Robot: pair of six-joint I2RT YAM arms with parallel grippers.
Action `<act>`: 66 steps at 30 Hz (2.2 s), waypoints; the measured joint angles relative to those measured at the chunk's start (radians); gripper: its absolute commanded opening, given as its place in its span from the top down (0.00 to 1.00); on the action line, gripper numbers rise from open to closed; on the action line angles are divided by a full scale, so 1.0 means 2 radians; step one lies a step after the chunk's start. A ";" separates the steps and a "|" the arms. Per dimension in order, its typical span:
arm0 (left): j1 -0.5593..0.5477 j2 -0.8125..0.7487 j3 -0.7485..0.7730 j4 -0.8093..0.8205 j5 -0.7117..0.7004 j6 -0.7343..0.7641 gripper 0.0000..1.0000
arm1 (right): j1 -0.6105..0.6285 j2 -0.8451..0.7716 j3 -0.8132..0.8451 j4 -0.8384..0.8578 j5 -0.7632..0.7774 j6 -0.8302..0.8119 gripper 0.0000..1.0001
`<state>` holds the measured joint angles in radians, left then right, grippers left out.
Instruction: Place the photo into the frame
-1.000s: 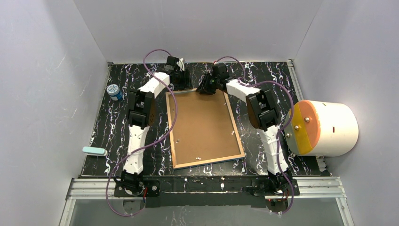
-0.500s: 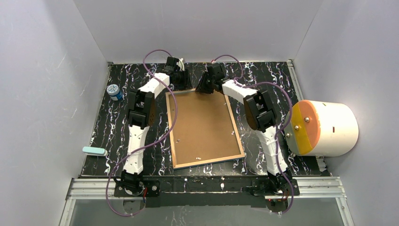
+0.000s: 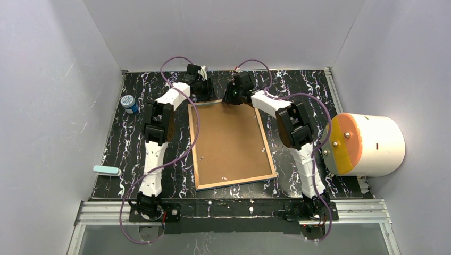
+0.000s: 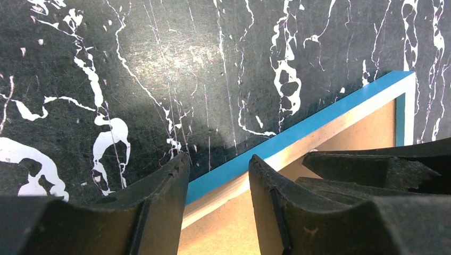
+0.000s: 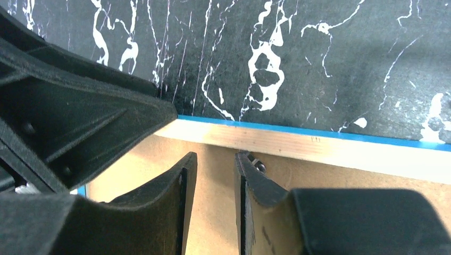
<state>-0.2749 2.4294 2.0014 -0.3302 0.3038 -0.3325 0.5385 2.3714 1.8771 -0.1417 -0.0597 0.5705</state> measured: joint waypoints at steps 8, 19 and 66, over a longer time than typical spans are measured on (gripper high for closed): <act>0.002 0.000 -0.004 0.005 0.010 0.000 0.55 | -0.001 -0.019 -0.021 0.017 -0.015 -0.014 0.60; 0.003 0.000 -0.006 0.008 0.014 -0.001 0.55 | 0.000 -0.020 -0.021 0.002 -0.009 -0.014 0.63; 0.014 -0.007 0.025 -0.039 0.023 -0.035 0.41 | -0.009 -0.033 -0.034 -0.019 0.068 0.080 0.52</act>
<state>-0.2470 2.4153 2.0521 -0.4080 0.3504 -0.4030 0.5198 2.3054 1.8084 -0.1799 0.0753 0.7315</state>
